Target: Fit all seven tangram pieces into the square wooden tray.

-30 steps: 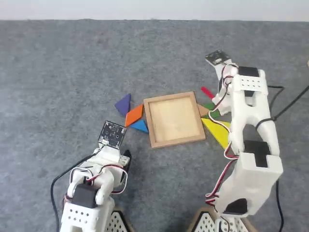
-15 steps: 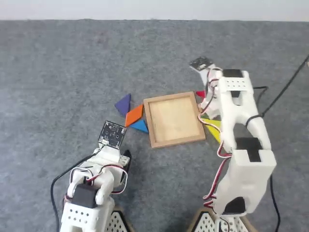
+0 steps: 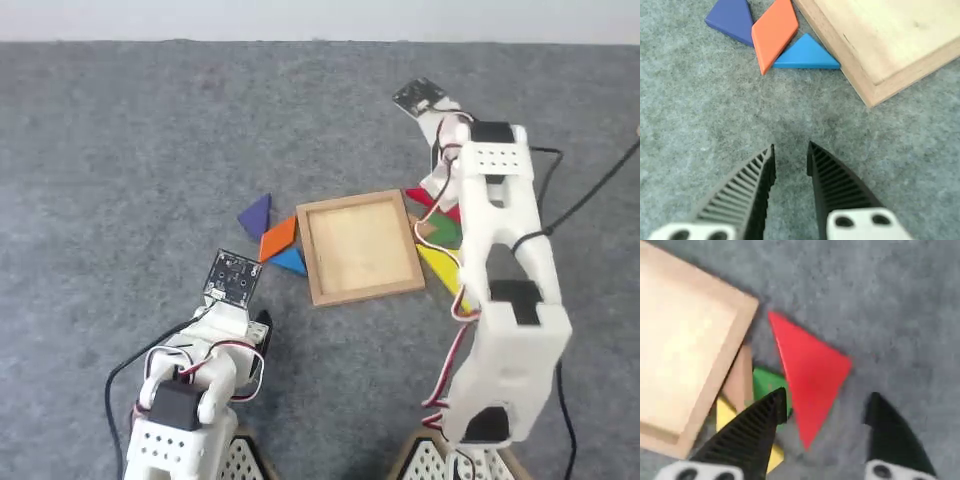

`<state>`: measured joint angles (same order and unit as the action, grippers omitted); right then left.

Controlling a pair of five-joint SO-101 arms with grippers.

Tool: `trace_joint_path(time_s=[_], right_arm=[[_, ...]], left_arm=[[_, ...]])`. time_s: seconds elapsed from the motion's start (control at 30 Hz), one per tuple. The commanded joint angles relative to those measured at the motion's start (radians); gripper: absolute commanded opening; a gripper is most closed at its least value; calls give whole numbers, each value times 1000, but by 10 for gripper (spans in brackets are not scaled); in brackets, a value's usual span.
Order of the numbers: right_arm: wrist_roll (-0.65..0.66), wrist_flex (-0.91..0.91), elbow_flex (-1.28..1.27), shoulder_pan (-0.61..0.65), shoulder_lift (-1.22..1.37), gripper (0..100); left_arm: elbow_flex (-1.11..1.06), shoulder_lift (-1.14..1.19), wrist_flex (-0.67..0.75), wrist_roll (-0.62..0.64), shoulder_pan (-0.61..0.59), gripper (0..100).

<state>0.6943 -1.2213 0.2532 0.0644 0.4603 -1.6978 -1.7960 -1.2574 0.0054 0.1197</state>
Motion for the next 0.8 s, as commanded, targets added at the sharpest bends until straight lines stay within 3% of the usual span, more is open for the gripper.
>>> trace_joint_path(time_s=[0.0, 0.5, 0.7, 0.77], right_arm=[[71, 5, 137, -27, 73, 304], [324, -74, 229, -27, 352, 303], [315, -67, 229, -33, 357, 298], [287, -65, 229, -35, 349, 247]], left_arm=[[15, -21, -5, 9, -3, 100], [15, -21, -5, 9, -3, 100], [15, -21, -5, 9, -3, 100], [15, -21, -5, 9, -3, 100]])
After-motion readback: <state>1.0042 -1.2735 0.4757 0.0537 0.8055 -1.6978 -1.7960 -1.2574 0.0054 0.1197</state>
